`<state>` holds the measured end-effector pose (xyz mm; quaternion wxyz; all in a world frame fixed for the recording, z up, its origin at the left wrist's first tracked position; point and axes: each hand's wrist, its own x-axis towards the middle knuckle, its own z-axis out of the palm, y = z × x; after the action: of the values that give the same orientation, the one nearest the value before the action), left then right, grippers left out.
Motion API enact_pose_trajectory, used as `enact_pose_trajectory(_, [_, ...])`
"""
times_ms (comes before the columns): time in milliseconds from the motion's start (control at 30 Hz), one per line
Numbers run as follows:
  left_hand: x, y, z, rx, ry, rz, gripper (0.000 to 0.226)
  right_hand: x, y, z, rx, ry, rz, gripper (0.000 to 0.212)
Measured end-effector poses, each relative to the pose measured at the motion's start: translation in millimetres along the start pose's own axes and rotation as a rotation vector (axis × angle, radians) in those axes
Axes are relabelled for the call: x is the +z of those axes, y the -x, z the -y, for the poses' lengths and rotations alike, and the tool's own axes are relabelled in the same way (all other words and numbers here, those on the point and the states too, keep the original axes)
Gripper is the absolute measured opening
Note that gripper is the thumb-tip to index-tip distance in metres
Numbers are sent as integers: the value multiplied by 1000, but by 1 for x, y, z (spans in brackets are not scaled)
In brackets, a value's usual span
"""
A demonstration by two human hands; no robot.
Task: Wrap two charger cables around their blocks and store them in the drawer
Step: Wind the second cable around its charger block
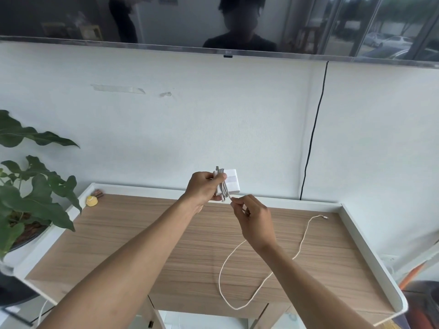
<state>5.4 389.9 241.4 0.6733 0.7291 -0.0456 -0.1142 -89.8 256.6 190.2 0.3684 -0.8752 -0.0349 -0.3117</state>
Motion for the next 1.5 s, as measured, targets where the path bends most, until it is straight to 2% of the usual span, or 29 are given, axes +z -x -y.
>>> enact_pose_trajectory(300, [0,6,-12,81,7,165,20,-9,-15,-4,320,-312,78,11])
enact_pose_trajectory(467, [-5,9,-19,112,19,250,14,-16,-29,-11,383,-264,143,22])
enact_pose_trajectory(567, [-8,11,-23,92,26,371,18,-21,-34,-15,371,-233,216,32])
enact_pose_trajectory(733, [-16,13,-22,46,-107,491,19,-25,-45,-18,456,-259,471,24])
enact_pose_trajectory(867, [-22,16,-18,-6,-163,603,20,-35,-55,-18,610,-557,724,26])
enact_pose_trajectory(933, [-23,16,-16,-9,-203,625,20,-37,-61,-19,664,-606,817,26])
enact_pose_trajectory(1067, [-28,15,-12,-8,-265,629,22,-37,-72,-17,743,-555,937,19])
enact_pose_trajectory(1200, [-33,16,-14,-23,-331,705,26,-40,-81,-15,796,-499,1051,23])
enact_pose_trajectory(1267, [-33,17,-14,-34,-345,739,36,-40,-83,-13,802,-449,1087,27])
enact_pose_trajectory(1367, [-31,18,-11,-36,-337,720,40,-40,-86,-10,822,-399,1110,26])
enact_pose_trajectory(1500, [-31,16,-8,-19,-297,652,29,-45,-94,-2,811,-393,1087,17])
